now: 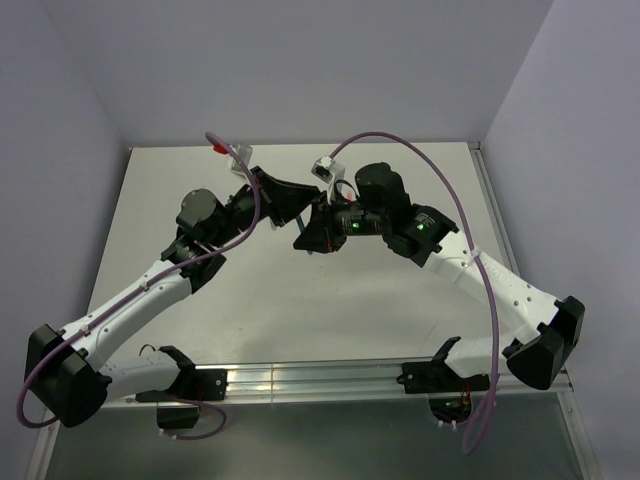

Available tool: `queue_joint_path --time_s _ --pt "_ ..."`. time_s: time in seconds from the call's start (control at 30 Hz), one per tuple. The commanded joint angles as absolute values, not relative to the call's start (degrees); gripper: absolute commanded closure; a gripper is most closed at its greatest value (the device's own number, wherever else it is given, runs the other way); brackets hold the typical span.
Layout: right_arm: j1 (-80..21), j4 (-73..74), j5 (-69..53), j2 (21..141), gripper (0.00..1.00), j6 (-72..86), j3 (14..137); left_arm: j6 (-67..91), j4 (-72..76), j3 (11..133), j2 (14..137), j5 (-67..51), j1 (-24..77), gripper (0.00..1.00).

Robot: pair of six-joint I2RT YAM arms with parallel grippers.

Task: Insert the pens into the pen caps
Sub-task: Press the pen cap onto the pen.

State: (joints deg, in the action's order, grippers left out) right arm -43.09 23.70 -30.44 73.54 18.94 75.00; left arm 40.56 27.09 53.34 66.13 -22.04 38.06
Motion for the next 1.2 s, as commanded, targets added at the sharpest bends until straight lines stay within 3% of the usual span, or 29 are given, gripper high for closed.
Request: queue_joint_path --time_s 0.0,0.67,1.17 --pt "-38.1 0.2 -20.7 72.9 1.00 24.9 84.6 39.8 17.4 48.9 67.4 -34.1 43.3 1.00" --pt "-33.9 3.0 -19.8 78.5 1.00 22.0 96.8 40.7 16.3 46.1 69.5 -37.0 46.0 1.00" --pt "-33.8 2.7 -19.3 80.1 1.00 21.6 97.7 46.2 18.8 45.2 68.4 -41.0 46.5 1.00"
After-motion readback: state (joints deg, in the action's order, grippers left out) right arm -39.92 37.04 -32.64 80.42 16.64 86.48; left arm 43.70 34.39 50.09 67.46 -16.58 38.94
